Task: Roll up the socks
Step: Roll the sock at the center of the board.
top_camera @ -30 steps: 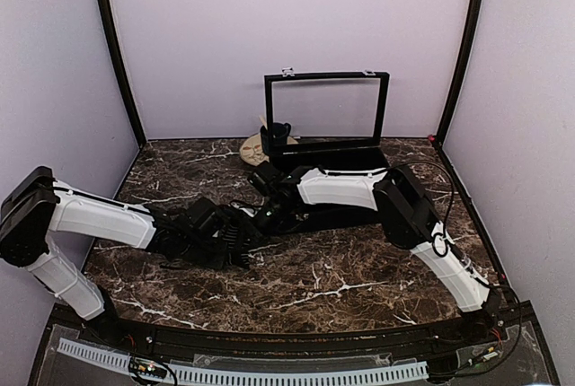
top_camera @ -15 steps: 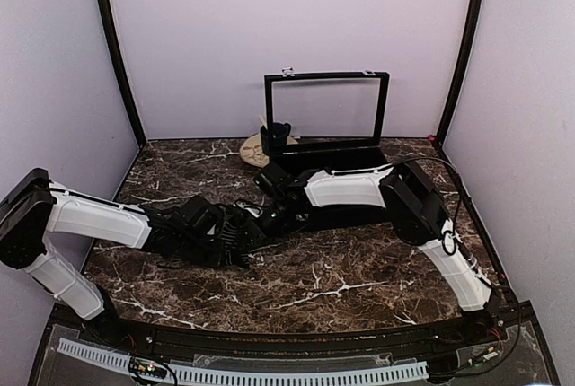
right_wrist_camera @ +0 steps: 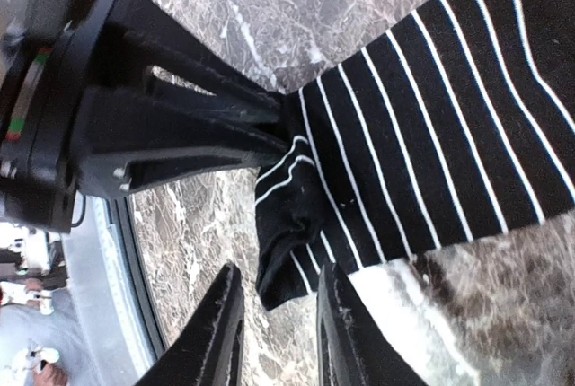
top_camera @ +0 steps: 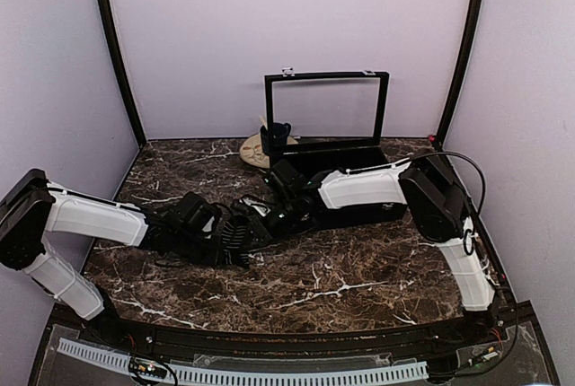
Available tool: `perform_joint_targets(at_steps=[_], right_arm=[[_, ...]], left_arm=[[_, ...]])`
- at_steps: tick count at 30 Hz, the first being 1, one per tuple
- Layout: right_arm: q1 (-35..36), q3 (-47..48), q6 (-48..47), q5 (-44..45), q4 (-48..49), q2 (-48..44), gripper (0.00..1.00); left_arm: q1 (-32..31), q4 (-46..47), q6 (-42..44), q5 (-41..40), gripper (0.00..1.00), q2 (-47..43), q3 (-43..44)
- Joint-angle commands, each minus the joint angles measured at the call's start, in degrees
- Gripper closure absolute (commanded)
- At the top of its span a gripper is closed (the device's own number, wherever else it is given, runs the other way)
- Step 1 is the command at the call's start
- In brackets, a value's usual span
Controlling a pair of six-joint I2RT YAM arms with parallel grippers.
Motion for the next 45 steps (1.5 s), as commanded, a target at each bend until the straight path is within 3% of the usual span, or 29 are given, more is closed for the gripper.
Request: perform_joint_targets(at_steps=[1,14,31,45], right_arm=[[0.63,-2.91,-3.4,7.1,2.84,-5.63,0.73],[10.35,-13.28,-17.56,33.48,7.97,-12.25,0.71],[20.29,-24.19,-33.34,54.22,24.02,-16.38,0.68],[21.46,-21.03,-44.44,57.05,25.89,-11.75,0.66]], left_arm=[[0.97,-5.23,0.96,3.7,0.83,1.27,-1.29],[3.71,-8.74,2.76,9.36,0.83,4.62,0.17],[7.78,-11.34,6.17,16.0,0.85,7.22,1.4],[11.12,-14.51,9.28,19.53,0.85,9.42,3.29]])
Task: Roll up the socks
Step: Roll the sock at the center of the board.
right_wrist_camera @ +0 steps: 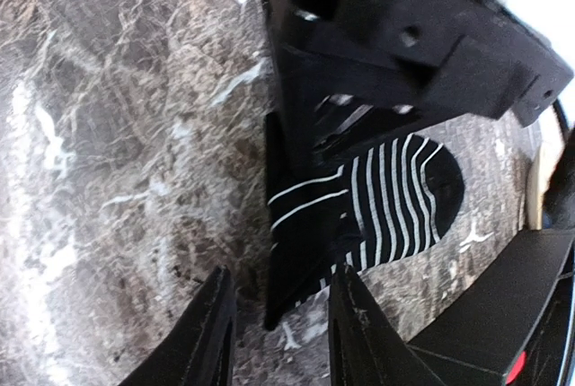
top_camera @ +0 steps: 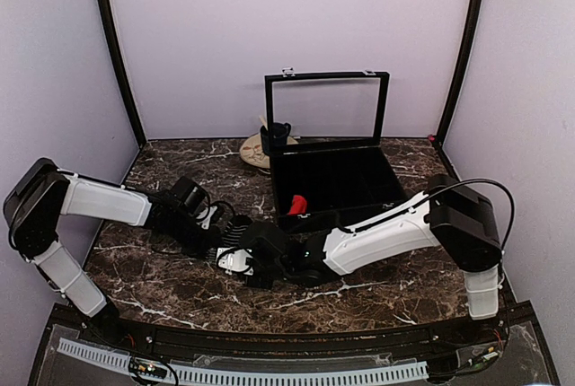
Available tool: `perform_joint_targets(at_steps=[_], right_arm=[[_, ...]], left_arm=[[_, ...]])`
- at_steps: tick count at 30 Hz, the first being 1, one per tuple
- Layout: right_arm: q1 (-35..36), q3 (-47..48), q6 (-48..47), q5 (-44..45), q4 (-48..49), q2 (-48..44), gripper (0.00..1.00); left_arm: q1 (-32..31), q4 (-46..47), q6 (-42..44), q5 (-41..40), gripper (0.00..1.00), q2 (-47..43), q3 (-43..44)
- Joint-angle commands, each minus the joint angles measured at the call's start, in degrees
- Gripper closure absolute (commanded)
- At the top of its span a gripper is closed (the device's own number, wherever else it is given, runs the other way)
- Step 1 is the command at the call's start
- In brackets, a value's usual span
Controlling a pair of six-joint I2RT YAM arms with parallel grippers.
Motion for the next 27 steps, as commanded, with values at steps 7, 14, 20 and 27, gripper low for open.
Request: perform_joint_targets(at_steps=[7,14,20,27], right_arm=[[-0.11,1.52,-5.9,-0.15,4.19,3.15,0.65],[-0.56,3.4,-5.82,-1.23,3.81,5.72,0.65],[-2.07,5.33,-6.01,-2.9,2.72,7.6,0.65],[-3.88,5.57,-5.62,-4.16,1.16,9.01,0.67]], left_arm=[[1.68,-10.57,2.86,-0.01,0.85,4.29,-1.58],[2.25,-12.25,4.1,1.07,0.85,5.1,-0.58],[2.41,-13.61,4.88,1.5,0.85,5.42,-0.02],[3.04,-14.41,5.52,1.91,0.85,5.51,0.15]])
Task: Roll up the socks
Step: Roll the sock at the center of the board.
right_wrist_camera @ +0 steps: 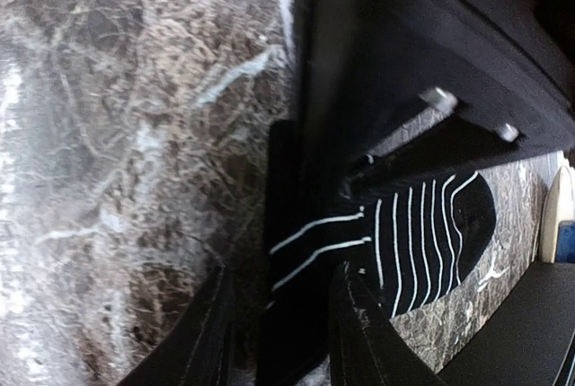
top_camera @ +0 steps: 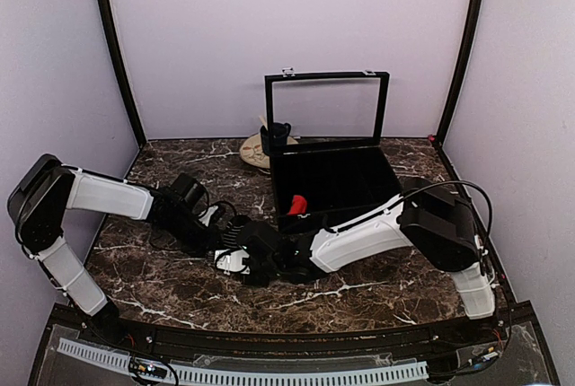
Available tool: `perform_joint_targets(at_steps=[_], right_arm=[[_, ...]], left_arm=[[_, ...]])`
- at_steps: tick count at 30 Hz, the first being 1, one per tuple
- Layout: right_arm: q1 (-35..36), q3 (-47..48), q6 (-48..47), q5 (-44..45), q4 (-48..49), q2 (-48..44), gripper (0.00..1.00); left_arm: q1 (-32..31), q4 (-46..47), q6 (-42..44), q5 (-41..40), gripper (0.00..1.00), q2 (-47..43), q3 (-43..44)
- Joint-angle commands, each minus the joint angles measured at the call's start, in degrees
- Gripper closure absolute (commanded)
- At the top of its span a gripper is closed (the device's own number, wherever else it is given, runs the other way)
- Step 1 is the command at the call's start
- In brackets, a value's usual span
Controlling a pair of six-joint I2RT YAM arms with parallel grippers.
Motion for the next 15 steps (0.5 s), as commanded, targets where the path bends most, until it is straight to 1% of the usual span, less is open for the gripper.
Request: perform_joint_targets(at_steps=[1,5,7,11,15], right_arm=[[-1.31,0.81,0.22,-1.26,-1.33,1.66,0.68],[-1.78,-0.37,0.87,-2.15,-1.88,1.43,0.71],[-1.97,-1.01,1.21,-2.94,-2.08,1.3,0.74],[-2.34,-1.36,2.38,-4.31,-3.02,1.43,0.85],[-2.99,-1.43,3.79,-6.14,-4.47,1.49,0.93]], left_arm=[[0.46,-10.6,1.29,-2.96,0.85,3.15,-2.45],[0.78,-10.53,1.28,-2.7,0.86,3.21,-2.32],[0.97,-10.43,1.34,-2.57,0.86,3.34,-2.28],[1.46,-10.4,1.08,-2.3,0.85,3.49,-2.15],[1.73,-10.77,0.67,-2.14,0.85,3.09,-1.72]])
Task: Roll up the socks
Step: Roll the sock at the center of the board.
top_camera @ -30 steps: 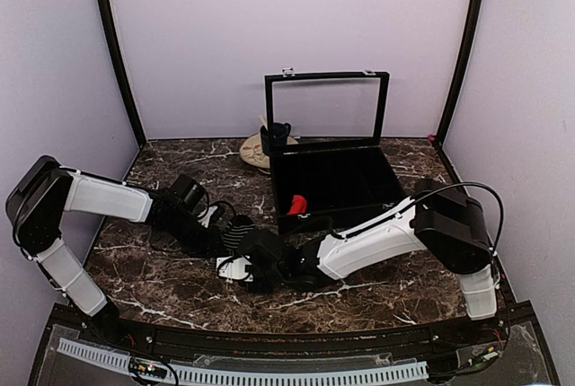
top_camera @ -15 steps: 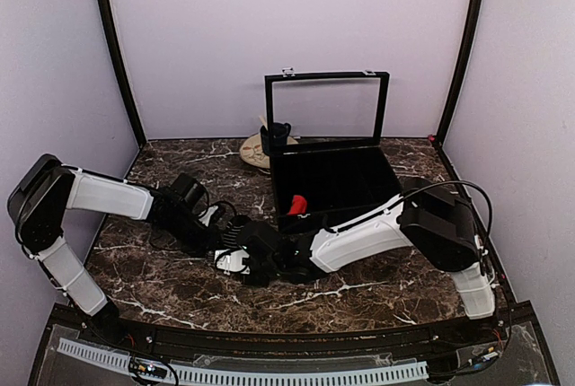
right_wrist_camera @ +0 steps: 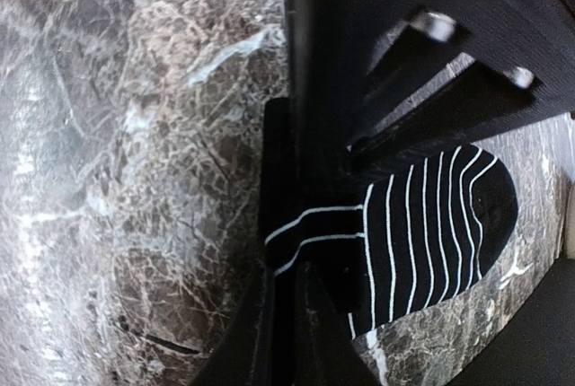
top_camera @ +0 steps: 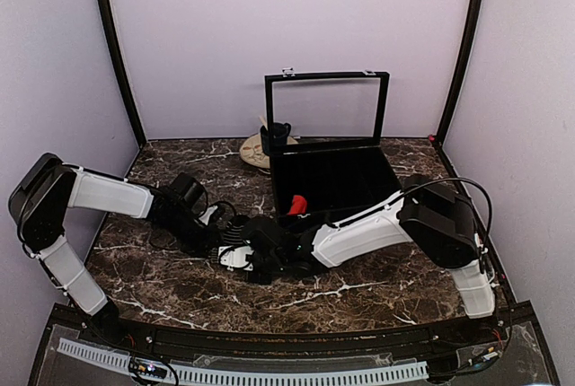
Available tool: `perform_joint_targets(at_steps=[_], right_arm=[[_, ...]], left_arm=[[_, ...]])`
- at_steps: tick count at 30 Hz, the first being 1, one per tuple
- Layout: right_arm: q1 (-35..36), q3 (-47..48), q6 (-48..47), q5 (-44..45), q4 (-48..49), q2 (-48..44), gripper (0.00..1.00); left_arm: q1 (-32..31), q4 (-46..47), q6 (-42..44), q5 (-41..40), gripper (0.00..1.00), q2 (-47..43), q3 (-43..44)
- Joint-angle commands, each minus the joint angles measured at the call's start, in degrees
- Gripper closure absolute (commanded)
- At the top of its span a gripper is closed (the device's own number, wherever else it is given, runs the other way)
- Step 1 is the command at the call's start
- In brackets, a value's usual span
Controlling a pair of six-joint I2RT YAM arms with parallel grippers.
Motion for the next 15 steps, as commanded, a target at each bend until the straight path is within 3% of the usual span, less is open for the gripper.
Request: perform_joint_targets(at_steps=[1,3,4,15], right_arm=[[-1.15,-1.07,1.98,-2.23,-3.96,1.33,0.93],[-1.49,-0.13,3.19,-2.86,-5.63,1.34,0.95],[-1.79,0.61,4.28,-5.74,-6.69,1.37,1.0],[-3.87,9.4,12.55,-19.17,-20.63,3.17,1.0]], left_arm=[[0.63,-10.45,0.32,-3.99,0.84,2.3,-1.97],[0.73,-10.47,0.24,-4.1,0.83,2.15,-1.64],[0.83,-10.47,0.18,-4.17,0.83,1.98,-1.58],[1.13,-7.65,-4.01,-7.22,0.67,-4.4,-4.05]])
